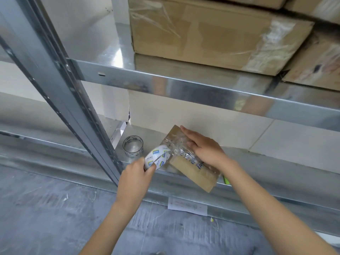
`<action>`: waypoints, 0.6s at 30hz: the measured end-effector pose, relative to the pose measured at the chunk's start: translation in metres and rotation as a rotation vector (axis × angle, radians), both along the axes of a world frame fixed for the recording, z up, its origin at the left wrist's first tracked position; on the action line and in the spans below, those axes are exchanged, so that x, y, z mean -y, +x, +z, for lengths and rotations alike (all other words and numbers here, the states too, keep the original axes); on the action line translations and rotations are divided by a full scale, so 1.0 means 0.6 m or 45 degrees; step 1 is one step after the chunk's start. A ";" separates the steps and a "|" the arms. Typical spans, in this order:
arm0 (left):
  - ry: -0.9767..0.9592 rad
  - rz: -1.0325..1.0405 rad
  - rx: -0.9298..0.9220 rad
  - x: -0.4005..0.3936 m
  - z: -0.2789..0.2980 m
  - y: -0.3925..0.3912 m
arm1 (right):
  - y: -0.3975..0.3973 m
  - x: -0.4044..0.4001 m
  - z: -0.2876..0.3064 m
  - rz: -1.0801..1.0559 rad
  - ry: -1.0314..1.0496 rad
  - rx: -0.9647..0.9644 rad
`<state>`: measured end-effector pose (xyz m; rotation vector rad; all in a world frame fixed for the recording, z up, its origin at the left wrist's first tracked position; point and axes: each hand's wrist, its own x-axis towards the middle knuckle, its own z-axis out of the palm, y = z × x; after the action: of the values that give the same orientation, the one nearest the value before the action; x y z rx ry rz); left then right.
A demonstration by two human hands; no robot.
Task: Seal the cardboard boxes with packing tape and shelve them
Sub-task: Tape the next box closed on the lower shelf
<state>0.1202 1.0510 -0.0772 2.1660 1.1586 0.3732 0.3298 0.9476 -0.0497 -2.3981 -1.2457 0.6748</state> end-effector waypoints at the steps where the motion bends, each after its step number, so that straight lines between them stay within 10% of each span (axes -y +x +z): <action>1: -0.001 0.004 0.006 0.005 -0.002 -0.001 | 0.007 -0.002 0.000 -0.006 -0.011 -0.036; 12: 0.255 0.041 -0.166 0.013 0.025 0.025 | 0.056 0.006 -0.044 -0.191 0.065 -0.458; 18: 0.346 -0.028 -0.274 0.000 0.029 0.038 | 0.046 0.014 -0.053 -0.114 0.116 -0.253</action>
<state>0.1429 1.0508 -0.0600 2.5034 1.2603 0.3079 0.3571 0.9393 -0.0813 -2.2366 -1.0588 0.7893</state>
